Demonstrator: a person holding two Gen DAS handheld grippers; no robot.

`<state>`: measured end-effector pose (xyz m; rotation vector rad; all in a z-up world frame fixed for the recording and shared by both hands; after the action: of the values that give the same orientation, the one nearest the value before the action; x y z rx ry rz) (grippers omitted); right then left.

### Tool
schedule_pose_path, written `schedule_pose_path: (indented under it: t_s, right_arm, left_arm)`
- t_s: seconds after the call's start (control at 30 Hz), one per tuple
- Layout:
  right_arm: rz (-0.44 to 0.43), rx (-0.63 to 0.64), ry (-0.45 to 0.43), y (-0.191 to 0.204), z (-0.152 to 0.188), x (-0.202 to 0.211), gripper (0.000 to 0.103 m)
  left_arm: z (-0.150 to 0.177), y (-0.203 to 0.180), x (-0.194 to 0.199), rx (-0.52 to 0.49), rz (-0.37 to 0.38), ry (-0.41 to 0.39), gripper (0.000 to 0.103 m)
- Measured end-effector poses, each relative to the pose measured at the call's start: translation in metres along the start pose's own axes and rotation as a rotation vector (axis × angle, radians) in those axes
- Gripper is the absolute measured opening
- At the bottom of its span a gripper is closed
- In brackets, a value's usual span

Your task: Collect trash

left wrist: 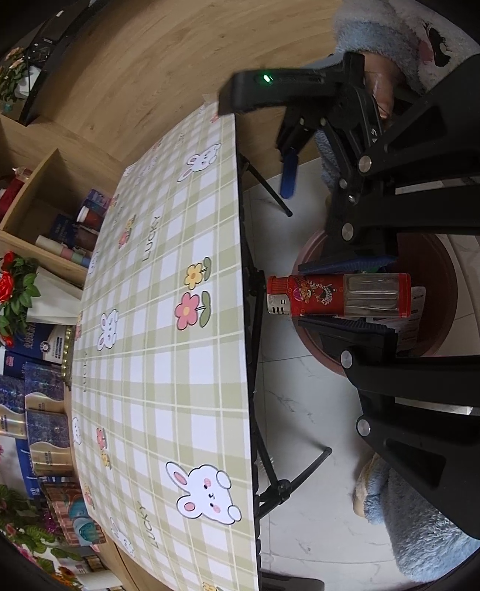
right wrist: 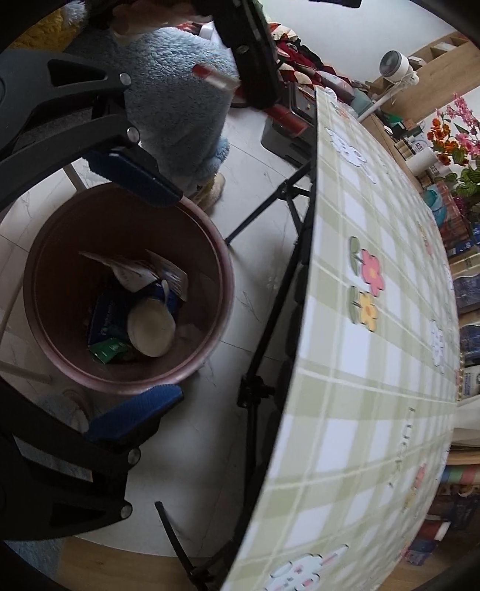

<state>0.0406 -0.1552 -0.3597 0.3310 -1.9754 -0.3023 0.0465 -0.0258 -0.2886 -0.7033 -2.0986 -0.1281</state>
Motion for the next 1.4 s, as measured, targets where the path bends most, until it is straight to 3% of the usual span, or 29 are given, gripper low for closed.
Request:
schedule_pose_path:
  t_s: [0.27, 0.57, 0.6, 0.67, 0.73, 0.97, 1.17, 1.4]
  right_arm:
    - [0.034, 0.008, -0.108, -0.009, -0.022, 0.027, 0.097]
    - [0.070, -0.026, -0.149, -0.026, -0.030, 0.035, 0.097]
    - [0.072, -0.031, -0.152, -0.028, -0.031, 0.036, 0.097]
    - [0.076, -0.039, -0.158, -0.032, -0.032, 0.039, 0.097]
    - [0.080, -0.045, -0.161, -0.034, -0.033, 0.040, 0.097]
    - [0.115, -0.045, -0.198, -0.036, -0.043, 0.053, 0.097]
    - [0.126, -0.019, -0.263, -0.028, -0.064, 0.082, 0.097]
    - [0.142, 0.020, -0.382, -0.011, -0.104, 0.142, 0.097]
  left_arm:
    - [0.011, -0.006, -0.026, -0.006, 0.033, 0.091, 0.022]
    - [0.033, -0.011, -0.065, 0.016, 0.079, 0.213, 0.022]
    - [0.035, -0.011, -0.068, 0.016, 0.081, 0.223, 0.024]
    - [0.038, -0.011, -0.073, 0.024, 0.089, 0.238, 0.041]
    - [0.039, -0.009, -0.074, 0.034, 0.089, 0.238, 0.049]
    - [0.009, 0.002, -0.047, 0.030, 0.021, 0.122, 0.071]
    - [-0.042, 0.006, 0.004, -0.039, -0.084, -0.055, 0.091]
    - [-0.097, 0.003, 0.075, -0.116, -0.228, -0.243, 0.097]
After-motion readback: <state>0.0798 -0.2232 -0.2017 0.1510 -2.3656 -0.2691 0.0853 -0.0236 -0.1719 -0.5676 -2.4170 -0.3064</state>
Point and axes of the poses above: each gripper's, at about its wrist camera, not at the fingertips, and x roughly against the way its jaws point, y to its left, z to its underside, the point moved 8 cm from there along -x, roughly the way its jaws point, and after that the axes turned 12 degrees about -x, right-handed, at the moved point
